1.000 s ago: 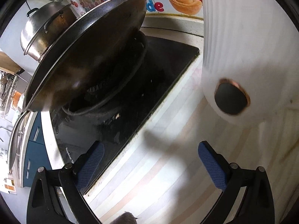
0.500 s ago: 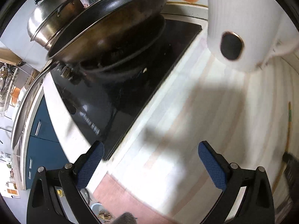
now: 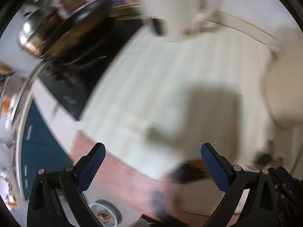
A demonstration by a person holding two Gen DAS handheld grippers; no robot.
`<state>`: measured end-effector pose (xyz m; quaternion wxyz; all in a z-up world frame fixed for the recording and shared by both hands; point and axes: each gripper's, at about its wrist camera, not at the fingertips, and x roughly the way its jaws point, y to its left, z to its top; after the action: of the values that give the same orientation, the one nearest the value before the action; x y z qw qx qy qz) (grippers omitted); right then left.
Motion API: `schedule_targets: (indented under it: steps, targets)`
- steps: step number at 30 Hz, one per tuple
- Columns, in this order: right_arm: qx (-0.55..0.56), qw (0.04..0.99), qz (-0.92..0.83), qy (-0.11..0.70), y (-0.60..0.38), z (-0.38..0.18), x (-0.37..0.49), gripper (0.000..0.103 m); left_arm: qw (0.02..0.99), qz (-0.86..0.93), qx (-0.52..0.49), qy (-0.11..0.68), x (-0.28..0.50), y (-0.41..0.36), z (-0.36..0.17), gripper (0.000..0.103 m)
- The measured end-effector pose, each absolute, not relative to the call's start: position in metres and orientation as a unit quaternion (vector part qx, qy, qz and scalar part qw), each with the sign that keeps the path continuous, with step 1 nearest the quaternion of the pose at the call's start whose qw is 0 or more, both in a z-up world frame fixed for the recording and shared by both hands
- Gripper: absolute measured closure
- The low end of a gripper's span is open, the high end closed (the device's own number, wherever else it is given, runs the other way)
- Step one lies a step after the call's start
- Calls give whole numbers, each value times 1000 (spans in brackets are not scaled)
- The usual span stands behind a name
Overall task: Organize utensils
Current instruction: 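Grasp the green-banded chopstick with the left tool while the right tool grasps a dark chopstick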
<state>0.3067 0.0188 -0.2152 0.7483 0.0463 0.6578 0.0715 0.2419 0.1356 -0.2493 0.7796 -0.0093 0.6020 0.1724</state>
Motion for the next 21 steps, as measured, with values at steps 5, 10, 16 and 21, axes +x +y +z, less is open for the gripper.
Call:
schedule_targets:
  steps: [5,10,16,21]
  targets:
    - [98,753,8,651,-98,-227,315,70,761,104,19,641,272,66,-286,0]
    - [157,730,-78,661,-181,-252,321,70,743,104,84,656,297,41,-321,26]
    - [178,699,-114,684,-216,-293,345,70,749,81,68,654,306,44,-319,95]
    - [103,709,-116,688,-191,-301,358,89,750,76,67,653,286,45,-321,98]
